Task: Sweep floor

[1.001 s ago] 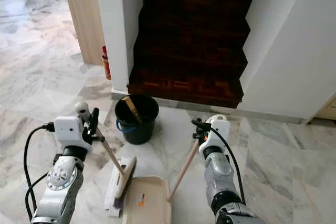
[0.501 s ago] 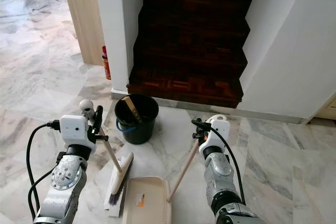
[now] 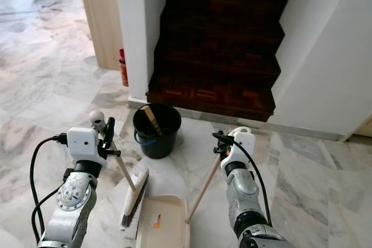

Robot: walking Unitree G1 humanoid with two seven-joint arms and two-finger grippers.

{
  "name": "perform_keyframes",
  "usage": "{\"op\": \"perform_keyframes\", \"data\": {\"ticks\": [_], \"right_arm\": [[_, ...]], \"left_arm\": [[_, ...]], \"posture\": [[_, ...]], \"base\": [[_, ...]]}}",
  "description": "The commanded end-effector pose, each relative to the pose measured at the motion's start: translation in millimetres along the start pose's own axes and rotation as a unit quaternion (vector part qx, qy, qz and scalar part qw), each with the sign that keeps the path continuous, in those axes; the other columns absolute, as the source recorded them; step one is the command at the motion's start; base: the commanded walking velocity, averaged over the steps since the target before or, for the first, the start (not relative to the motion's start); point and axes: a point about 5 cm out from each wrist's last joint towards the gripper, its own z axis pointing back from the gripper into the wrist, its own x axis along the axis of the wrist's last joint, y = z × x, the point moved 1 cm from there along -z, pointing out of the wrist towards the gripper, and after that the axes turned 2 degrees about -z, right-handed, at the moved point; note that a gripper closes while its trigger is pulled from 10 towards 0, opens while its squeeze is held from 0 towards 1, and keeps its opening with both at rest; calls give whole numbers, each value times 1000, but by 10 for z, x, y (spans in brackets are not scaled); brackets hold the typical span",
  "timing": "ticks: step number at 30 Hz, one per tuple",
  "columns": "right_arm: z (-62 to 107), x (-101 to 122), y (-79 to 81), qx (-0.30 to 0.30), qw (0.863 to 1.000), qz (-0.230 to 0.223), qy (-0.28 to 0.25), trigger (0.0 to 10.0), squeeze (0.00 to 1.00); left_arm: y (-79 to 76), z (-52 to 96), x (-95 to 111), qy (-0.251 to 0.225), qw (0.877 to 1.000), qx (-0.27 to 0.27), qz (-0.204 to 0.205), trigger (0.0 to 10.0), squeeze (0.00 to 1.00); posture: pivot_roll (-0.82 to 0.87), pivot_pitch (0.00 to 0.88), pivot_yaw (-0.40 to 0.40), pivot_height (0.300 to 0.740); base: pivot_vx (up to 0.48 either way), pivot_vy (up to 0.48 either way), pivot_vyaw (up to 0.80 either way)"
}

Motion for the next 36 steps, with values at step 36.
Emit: {"op": "perform_keyframes", "data": {"ticks": [36], "right_arm": [[-38,112,-13,1,1000,-8,-23,10000,0]], "left_arm": [[23,-28,114,-21,1000,13,0,10000,0]], "posture": [[84,0,-89,740]], "base": [[0,294,0]]}}
